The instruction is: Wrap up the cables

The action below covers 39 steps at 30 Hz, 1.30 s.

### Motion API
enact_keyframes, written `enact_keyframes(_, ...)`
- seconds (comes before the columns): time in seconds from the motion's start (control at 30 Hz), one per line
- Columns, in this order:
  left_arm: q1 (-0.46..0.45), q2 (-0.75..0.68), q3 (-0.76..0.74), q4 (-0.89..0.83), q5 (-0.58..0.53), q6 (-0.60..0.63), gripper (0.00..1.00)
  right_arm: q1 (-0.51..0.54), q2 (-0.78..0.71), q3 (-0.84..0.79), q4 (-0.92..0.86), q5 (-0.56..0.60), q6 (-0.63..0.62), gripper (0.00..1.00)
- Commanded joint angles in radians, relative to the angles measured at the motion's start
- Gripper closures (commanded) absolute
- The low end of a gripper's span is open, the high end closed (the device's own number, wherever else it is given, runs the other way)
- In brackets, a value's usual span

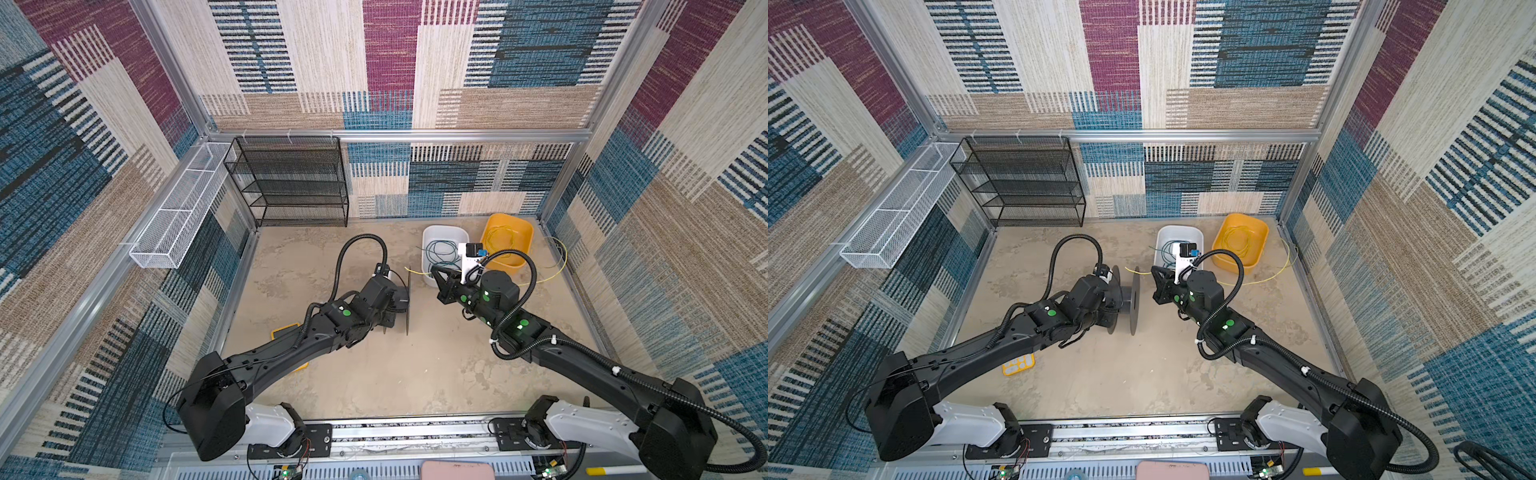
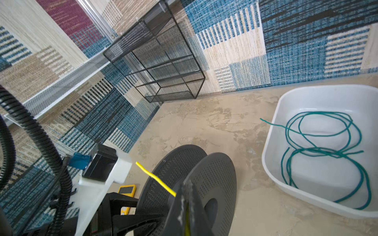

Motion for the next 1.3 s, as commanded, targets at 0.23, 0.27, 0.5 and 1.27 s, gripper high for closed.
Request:
enact_keyframes(0.23,0.000,0.029,0.049,0.009,-0.024,0.187,0.94,-0.010,0.088,0.136,-0.158,-0.048,-0.280,1.00)
enact_keyframes(0.27,0.000,0.034,0.051,0.011,-0.016,0.201,0.95,-0.012,0.095,0.140,-0.159,-0.047,-0.293,1.00)
enact_keyframes(0.5,0.001,0.035,0.050,0.017,-0.011,0.245,0.90,-0.014,0.171,0.169,-0.133,-0.070,-0.285,1.00)
enact_keyframes(1.27,0.031,0.067,0.086,0.011,0.056,0.336,0.88,-0.036,0.161,0.177,-0.161,-0.132,-0.269,1.00)
